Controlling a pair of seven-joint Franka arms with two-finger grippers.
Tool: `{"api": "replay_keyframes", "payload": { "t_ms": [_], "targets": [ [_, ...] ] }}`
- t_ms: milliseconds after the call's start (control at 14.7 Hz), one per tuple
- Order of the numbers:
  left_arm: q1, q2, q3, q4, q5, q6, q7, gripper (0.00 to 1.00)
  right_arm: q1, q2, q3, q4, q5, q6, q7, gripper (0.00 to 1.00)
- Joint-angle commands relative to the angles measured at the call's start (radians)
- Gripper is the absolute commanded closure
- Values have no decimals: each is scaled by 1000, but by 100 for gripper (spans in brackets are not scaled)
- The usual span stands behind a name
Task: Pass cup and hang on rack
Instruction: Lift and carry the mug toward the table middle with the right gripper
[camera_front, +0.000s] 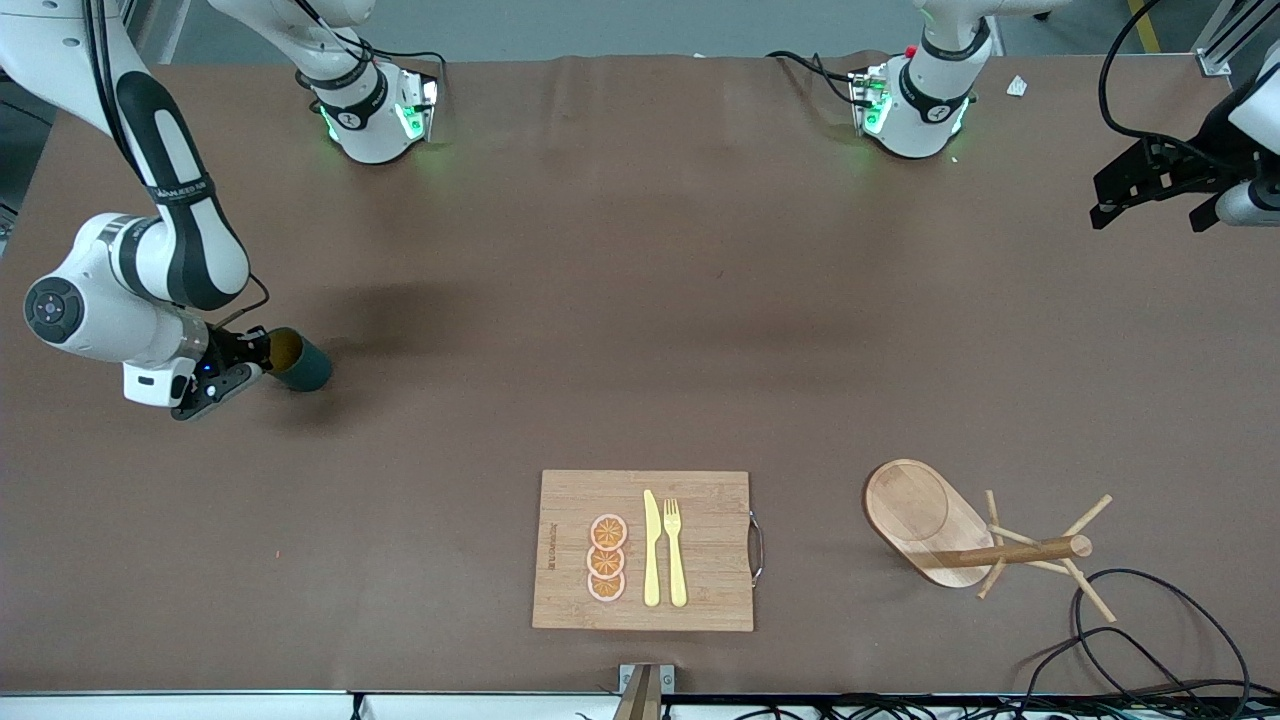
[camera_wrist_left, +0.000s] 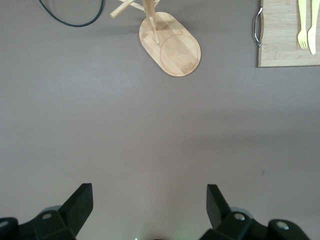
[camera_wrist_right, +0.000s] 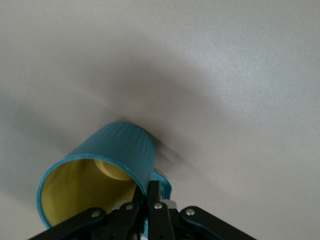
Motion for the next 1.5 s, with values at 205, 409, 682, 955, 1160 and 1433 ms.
{"api": "replay_keyframes", "payload": {
  "t_ms": [205,409,682,955,1160,1433],
  "targets": [
    [-3,10,-2,22,11,-21,15,0,68,-60,-1,63,21,-175,130,100],
    [-5,13,-4,22,8,-21,3,0,169,-118,-1,58,52,-232,333,100],
    [-1,36,-5,22,-3,-20,4,0,369,-154,-1,55,107,-266,697,100],
    [0,36,-5,19,0,-20,20,0,586,-148,-3,77,164,-206,1049,100],
    [2,39,-5,20,-3,-5,20,0,735,-108,-3,127,164,-152,1271,100],
    [3,47,-5,19,-3,8,20,0,893,44,-4,271,159,-112,1464,100]
  ]
}}
